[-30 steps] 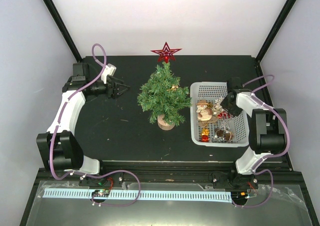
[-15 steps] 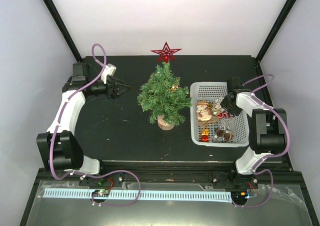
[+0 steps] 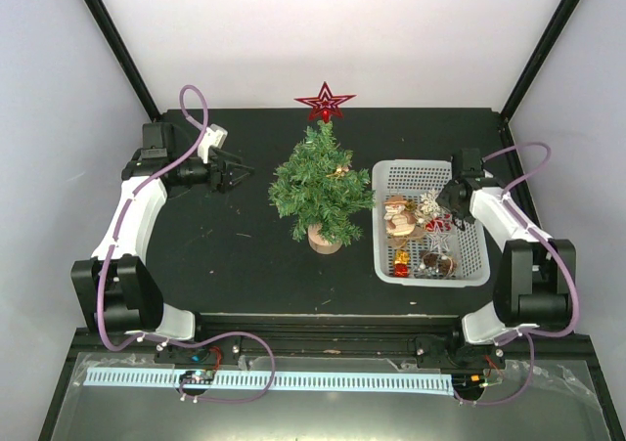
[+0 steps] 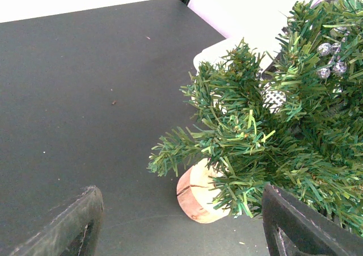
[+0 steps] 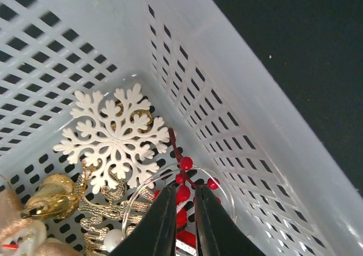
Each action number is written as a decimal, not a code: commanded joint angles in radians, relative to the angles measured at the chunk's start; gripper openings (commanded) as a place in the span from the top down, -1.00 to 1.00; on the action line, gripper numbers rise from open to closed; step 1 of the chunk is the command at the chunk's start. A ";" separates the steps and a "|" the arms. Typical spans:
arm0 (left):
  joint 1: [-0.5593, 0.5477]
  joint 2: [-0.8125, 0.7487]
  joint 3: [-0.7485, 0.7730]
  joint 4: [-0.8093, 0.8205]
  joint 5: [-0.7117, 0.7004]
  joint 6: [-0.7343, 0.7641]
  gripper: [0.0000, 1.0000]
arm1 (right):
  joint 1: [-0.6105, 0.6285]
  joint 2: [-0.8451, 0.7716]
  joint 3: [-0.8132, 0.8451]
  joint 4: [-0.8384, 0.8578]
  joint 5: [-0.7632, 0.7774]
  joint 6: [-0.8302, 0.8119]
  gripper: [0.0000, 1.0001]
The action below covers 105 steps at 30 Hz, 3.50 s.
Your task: Decorate the small christmas tree
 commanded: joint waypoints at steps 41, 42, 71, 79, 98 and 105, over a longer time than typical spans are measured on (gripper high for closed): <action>-0.009 -0.014 0.002 0.006 0.041 -0.001 -0.54 | -0.004 0.105 -0.031 0.062 -0.010 -0.048 0.98; -0.009 -0.017 0.002 0.005 0.040 -0.001 -0.54 | -0.004 0.093 -0.028 0.052 -0.007 -0.051 0.98; -0.009 -0.016 0.029 -0.058 0.054 0.054 -0.54 | 0.360 -0.149 0.099 -0.248 -0.289 -0.221 0.97; -0.012 -0.014 0.039 -0.065 0.057 0.055 -0.54 | 0.372 -0.139 0.168 -0.400 -0.048 -0.269 0.98; -0.017 0.012 0.088 -0.112 0.064 0.102 -0.54 | 0.466 -0.008 0.195 -0.530 0.026 -0.270 0.97; -0.017 0.022 0.104 -0.138 0.069 0.146 -0.54 | 0.461 0.074 0.214 -0.529 -0.072 -0.274 0.97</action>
